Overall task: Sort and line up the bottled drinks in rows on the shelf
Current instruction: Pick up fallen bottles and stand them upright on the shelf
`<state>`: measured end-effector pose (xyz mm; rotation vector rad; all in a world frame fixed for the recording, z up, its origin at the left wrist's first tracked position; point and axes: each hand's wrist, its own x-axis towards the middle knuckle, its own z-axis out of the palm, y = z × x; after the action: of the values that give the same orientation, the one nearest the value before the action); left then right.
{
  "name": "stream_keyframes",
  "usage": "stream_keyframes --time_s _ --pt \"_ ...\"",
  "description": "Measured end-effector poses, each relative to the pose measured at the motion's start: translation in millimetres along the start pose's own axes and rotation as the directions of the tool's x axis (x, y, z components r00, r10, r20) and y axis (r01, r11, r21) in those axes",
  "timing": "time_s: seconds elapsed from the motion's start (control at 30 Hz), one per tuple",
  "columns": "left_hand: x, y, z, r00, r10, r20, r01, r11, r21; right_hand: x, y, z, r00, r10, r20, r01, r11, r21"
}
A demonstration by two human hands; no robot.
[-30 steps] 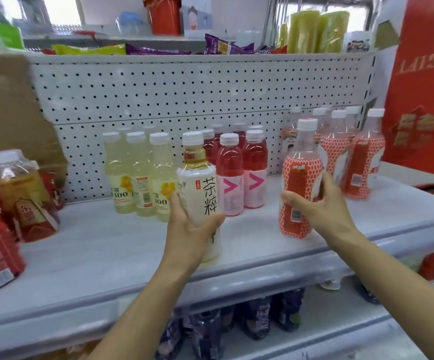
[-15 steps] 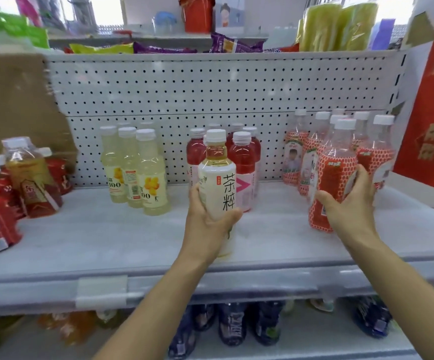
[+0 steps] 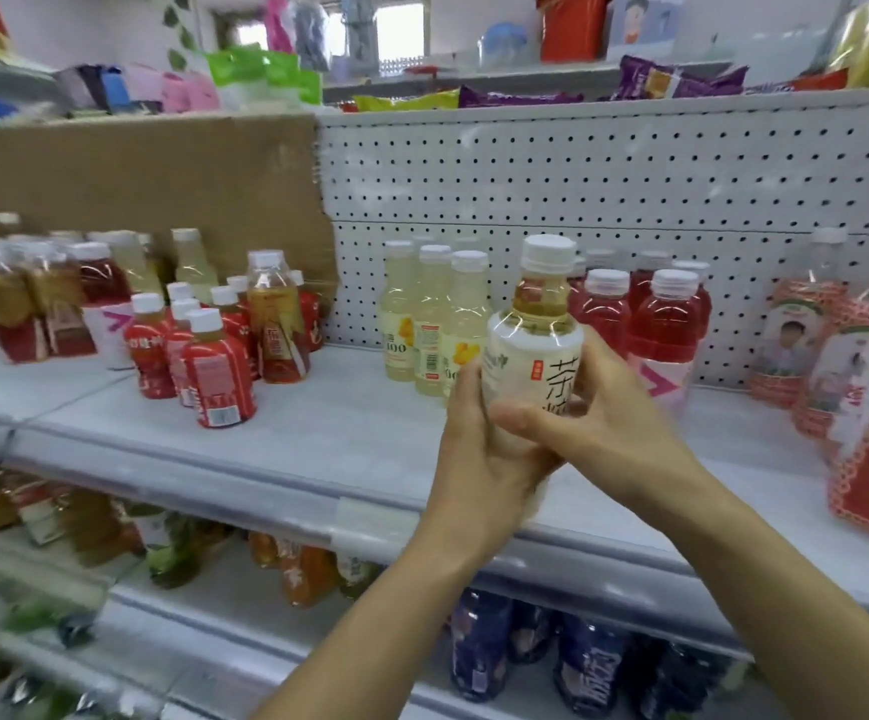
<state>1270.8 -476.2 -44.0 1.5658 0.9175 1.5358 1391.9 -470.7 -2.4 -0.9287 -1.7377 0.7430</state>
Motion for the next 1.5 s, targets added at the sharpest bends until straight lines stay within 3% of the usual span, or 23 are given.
stream_keyframes --time_s 0.23,0.63,0.77,1.13,1.33,1.5 --pt "-13 13 -117 0.992 -0.022 -0.120 0.040 0.988 0.150 31 -26 111 0.998 -0.051 0.038 0.046 0.992 0.117" --pt "-36 23 -377 0.989 -0.148 -0.010 0.136 0.873 0.468 84 -67 336 0.995 -0.046 0.086 0.032 0.987 0.160" --pt "-41 21 -462 0.984 -0.134 -0.120 0.178 0.806 0.565 107 -78 399 0.995 -0.047 0.092 0.031 0.985 0.168" --pt "-13 -3 -703 0.903 -0.088 -0.421 0.325 0.782 0.532 224 -100 592 0.981 -0.072 0.183 0.032 0.976 0.216" --pt "65 -32 -822 0.884 -0.076 -0.462 0.370 0.718 0.589 313 -86 709 0.981 -0.035 0.190 -0.020 0.959 0.283" --pt "120 -63 -887 0.889 -0.159 -0.429 0.413 0.682 0.604 379 -67 786 0.993 0.075 0.096 -0.104 0.933 0.346"
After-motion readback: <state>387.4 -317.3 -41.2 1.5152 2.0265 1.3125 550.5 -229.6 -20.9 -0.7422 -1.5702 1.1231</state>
